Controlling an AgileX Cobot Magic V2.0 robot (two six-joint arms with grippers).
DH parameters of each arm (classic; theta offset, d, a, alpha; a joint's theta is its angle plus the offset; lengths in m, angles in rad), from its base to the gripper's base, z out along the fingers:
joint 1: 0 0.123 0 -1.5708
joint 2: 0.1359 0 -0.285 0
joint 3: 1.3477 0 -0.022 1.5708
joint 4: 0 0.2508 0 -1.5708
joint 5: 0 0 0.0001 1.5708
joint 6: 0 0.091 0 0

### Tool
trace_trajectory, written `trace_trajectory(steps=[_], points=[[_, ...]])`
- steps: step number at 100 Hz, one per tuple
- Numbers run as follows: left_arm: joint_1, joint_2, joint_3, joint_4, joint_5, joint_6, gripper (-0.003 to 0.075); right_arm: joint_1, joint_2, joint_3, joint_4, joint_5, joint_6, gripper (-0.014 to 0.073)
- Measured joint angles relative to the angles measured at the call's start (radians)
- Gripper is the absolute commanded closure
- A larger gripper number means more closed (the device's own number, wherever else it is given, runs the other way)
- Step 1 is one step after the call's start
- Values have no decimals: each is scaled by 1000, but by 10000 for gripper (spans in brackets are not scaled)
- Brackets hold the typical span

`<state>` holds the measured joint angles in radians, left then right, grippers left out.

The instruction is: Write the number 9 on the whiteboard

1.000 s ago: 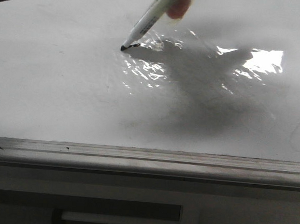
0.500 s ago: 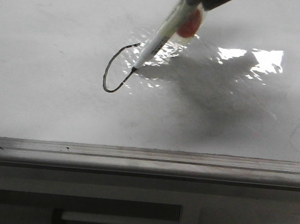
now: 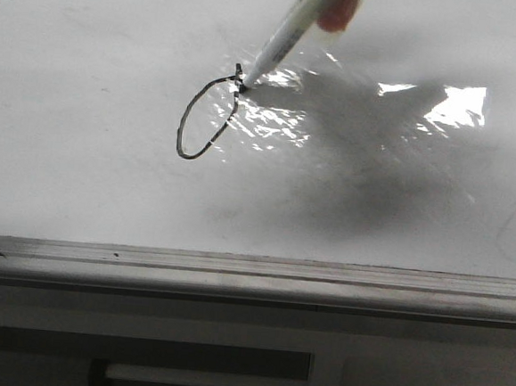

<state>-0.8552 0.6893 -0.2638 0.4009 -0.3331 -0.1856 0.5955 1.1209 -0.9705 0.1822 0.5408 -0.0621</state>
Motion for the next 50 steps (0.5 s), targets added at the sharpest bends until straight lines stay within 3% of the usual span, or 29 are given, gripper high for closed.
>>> trace_trajectory(steps=[23,50], points=[[0,0,0,0,0,-1,450,2,0,102,99,35,5,644],[0,8,0,8,0,-1,450,72,-52,114,58,9,5,644]])
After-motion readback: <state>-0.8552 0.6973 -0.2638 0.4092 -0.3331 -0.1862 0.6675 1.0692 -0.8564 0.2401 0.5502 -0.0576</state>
